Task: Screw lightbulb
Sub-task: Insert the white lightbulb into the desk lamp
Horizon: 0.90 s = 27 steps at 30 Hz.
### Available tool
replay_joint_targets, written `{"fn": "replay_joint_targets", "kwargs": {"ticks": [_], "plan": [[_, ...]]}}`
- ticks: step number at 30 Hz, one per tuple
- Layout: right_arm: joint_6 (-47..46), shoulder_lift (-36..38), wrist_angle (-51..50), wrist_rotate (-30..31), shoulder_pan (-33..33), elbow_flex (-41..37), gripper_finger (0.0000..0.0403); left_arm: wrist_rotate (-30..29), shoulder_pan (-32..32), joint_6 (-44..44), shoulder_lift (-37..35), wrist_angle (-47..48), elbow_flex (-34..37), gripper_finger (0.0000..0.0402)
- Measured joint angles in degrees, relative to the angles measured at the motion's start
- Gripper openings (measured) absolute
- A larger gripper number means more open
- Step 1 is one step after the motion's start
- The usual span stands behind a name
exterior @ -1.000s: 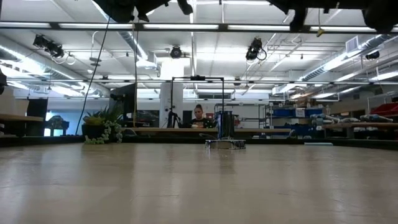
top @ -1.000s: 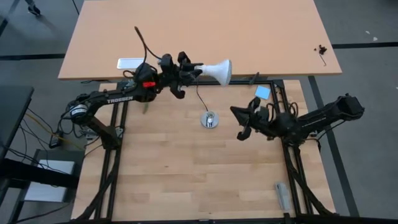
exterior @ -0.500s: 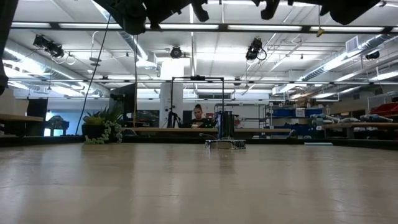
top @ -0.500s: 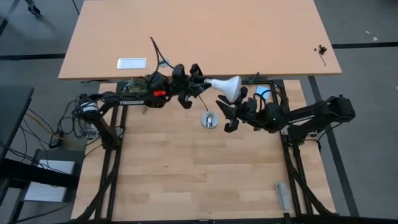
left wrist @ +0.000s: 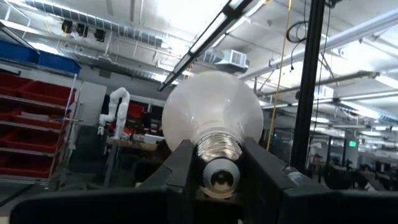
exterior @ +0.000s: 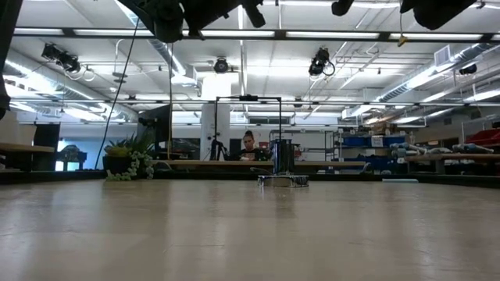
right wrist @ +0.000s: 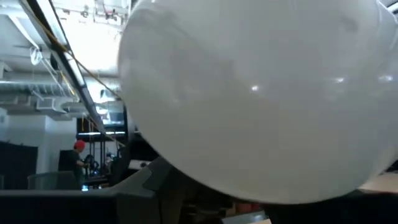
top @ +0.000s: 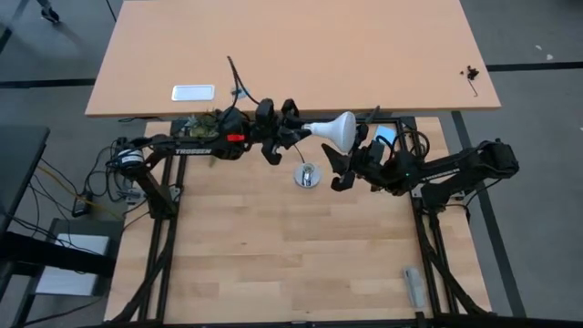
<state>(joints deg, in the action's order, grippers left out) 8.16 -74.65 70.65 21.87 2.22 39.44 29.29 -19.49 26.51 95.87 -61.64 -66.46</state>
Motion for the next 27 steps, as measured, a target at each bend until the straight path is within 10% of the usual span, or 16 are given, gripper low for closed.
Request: {"fn": "replay_joint_targets", "kwargs": {"ticks": [27], "plan": [[2.1,0.0,-1.6,2.3,0.1,0.0,0.0219,-0.3,3.1,-11.4,0.2,16.7,0.1,0.0095]]}}
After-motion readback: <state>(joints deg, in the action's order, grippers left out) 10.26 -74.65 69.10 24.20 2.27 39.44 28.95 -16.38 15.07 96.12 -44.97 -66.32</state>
